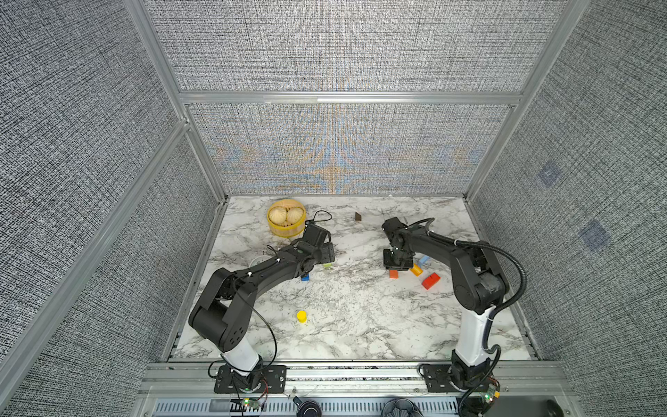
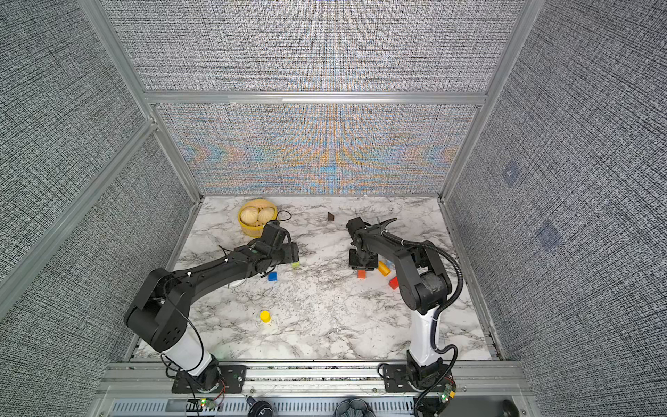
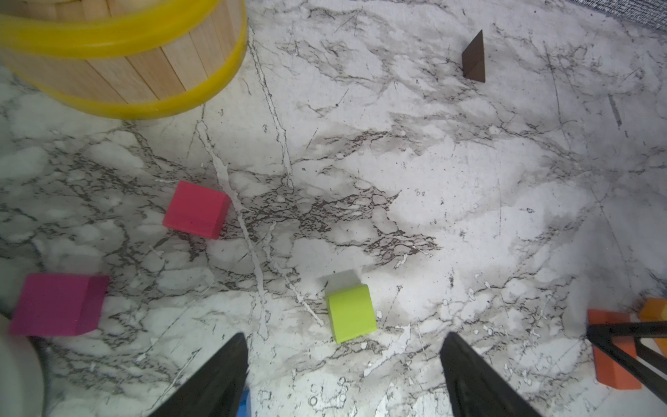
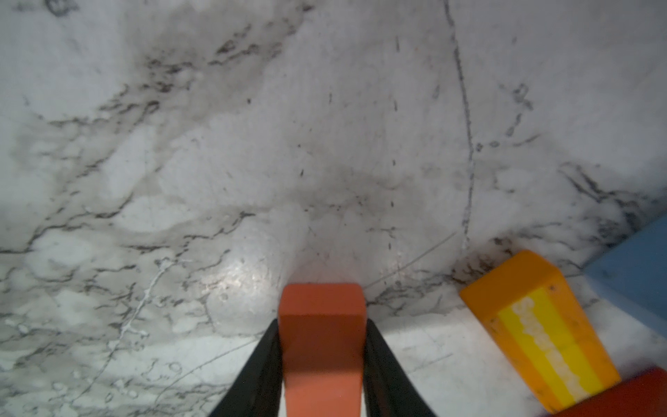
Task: Build the wood block tower
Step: 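Lift the orange block with the right gripper and set it down near the lime cube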
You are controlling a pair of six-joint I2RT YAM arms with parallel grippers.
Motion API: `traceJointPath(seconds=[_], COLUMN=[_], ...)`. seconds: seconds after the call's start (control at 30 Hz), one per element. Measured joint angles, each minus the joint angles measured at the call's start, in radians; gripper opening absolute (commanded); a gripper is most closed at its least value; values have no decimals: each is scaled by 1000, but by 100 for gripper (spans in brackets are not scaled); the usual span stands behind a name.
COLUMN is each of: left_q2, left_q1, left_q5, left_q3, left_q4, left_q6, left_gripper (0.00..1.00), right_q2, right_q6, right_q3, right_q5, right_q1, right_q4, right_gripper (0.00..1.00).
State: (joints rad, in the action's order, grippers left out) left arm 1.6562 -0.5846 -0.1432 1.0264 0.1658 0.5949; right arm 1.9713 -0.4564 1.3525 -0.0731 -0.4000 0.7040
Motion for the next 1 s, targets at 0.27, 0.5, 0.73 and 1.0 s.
traceJointPath(seconds=[0.27,0.5,0.73,1.0], left_q2=[-25,-82,-144,-152], left_q1=[0,0,0,1], left_q5=[16,69,174,309], left_q3=[0,-55,-142,-185], left_q4=[0,-29,-156,-307], left_q6=[0,7,-1,-40], left_gripper=[84,72,53,57], right_q2=[-3,-51,-124,-103], right_q6=[-3,-3,-21,-63], right_q3=[-2,-24,-57,-1], right_q5=[23,64,214,414], right_q1=[7,16,50,55], right_q4=[-13,-43,-164,-282], right_gripper=[17,15,14,13])
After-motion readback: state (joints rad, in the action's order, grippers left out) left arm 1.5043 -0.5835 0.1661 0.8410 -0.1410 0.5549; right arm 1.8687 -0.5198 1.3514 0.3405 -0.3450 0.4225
